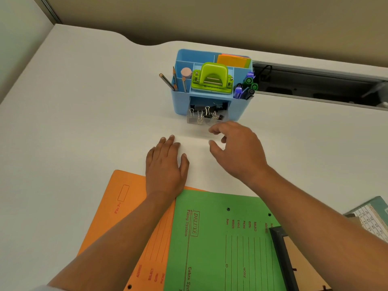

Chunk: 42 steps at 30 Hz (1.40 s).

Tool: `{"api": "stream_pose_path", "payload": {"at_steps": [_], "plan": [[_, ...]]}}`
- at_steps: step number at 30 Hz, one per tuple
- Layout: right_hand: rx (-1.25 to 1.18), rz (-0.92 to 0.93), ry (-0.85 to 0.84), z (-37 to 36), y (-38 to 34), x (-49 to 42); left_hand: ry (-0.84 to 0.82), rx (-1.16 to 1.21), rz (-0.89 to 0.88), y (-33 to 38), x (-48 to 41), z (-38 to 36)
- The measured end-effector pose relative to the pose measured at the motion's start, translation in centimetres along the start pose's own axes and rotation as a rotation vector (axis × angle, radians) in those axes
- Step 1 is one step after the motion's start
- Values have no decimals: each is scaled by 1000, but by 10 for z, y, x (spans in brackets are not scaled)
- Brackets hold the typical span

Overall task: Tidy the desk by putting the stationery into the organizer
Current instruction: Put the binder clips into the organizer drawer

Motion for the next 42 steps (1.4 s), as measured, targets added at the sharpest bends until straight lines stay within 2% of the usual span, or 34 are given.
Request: {"api": "stream_pose_path", "payload": {"at_steps": [9, 26, 42], "plan": [[63, -10, -29, -6, -2, -11, 7, -2, -6, 1, 0, 1], [39, 0, 24, -5, 0, -38, 7, -24, -7, 0, 0, 0], [21, -55, -17, -10, 4, -40, 3, -26, -8, -1, 0, -1]]}}
Point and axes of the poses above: each hand's wrist, its own x-axis away from the middle knuckle, its own z-axis out of the back of the hand, y = z × x, the point moved 7 cm from there along -x, towards the middle knuckle, and after that the axes turned 9 degrees about -z, right-handed, at the moved point
